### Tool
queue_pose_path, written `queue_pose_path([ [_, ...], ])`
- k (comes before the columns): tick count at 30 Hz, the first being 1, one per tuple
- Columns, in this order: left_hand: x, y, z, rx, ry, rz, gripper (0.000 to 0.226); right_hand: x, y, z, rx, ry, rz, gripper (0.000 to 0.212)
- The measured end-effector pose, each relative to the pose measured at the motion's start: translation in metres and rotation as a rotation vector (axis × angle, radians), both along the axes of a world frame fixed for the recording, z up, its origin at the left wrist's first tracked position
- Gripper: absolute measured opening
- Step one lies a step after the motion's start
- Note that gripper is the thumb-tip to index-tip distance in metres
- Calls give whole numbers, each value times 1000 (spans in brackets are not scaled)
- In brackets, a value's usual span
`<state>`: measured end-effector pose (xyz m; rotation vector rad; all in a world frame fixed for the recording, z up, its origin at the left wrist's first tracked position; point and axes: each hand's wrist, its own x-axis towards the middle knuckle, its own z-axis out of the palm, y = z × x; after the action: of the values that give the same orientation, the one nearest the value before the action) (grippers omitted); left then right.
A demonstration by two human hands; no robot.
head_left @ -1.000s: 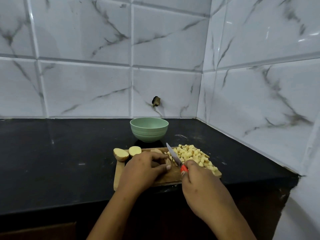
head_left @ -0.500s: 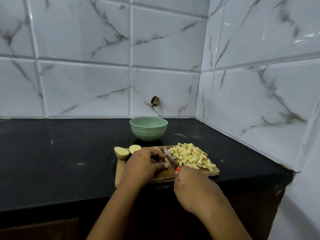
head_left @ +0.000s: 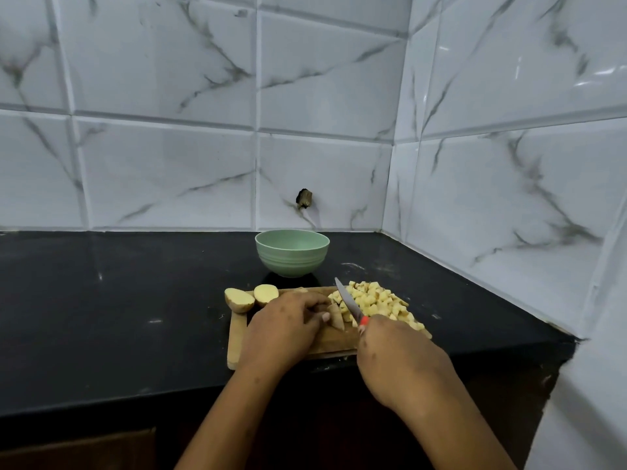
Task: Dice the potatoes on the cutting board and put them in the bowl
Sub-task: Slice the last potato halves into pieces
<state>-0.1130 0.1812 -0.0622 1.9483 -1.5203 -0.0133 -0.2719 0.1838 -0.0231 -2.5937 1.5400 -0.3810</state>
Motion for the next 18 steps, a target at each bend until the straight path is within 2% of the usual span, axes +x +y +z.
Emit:
queue_pose_path([
  [6, -4, 0, 2, 47, -102, 6, 33, 2, 6, -5, 20, 22, 24, 23],
  [18, -10, -1, 1, 19, -50, 84, 29, 21, 2, -16, 137, 46, -96, 30],
])
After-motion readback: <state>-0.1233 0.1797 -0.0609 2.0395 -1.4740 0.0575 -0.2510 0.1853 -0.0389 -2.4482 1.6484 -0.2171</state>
